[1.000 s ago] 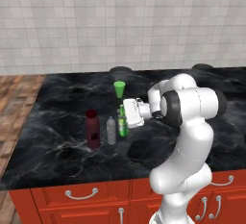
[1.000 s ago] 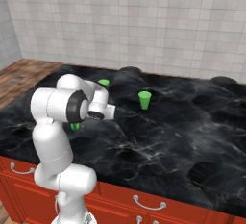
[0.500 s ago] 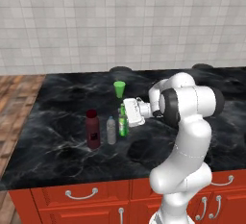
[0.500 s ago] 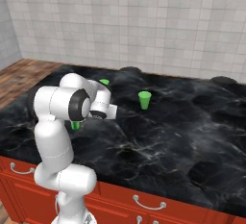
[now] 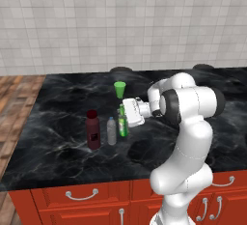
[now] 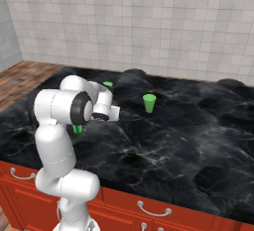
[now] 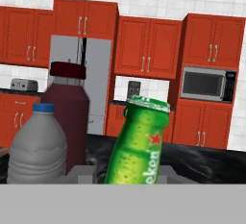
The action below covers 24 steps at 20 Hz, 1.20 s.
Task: Place the drinks on the dining counter in a tight cluster.
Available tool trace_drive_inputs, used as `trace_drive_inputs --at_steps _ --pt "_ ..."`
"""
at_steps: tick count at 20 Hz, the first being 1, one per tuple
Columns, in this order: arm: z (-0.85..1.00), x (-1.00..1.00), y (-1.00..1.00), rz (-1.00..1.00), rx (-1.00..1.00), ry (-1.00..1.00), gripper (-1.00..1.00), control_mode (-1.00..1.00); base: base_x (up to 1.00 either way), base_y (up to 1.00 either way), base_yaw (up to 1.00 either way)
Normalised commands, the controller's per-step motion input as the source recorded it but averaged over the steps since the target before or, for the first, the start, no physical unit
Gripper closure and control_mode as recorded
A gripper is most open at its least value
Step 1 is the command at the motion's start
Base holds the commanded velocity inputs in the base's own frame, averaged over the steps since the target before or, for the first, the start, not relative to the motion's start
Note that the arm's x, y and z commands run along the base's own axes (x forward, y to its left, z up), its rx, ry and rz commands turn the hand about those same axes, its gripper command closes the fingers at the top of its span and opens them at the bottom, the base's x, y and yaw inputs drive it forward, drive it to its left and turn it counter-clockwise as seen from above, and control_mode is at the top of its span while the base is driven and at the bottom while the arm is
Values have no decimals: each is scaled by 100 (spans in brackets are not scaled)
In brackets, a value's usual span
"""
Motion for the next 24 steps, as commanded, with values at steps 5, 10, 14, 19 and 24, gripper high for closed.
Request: trace_drive_inputs --at_steps 5,10,14,19,24 --pt "-11 -5 0 0 -2 -1 -100 -100 0 0 0" --pt "-1 -23 -10 0 0 -5 -100 -100 0 0 0" --pt "0 -16 -2 0 0 -6 -100 -100 0 0 0" --pt "0 -1 0 0 0 -2 -100 -100 0 0 0" --pt "0 -3 -6 0 0 0 -100 -100 0 0 0"
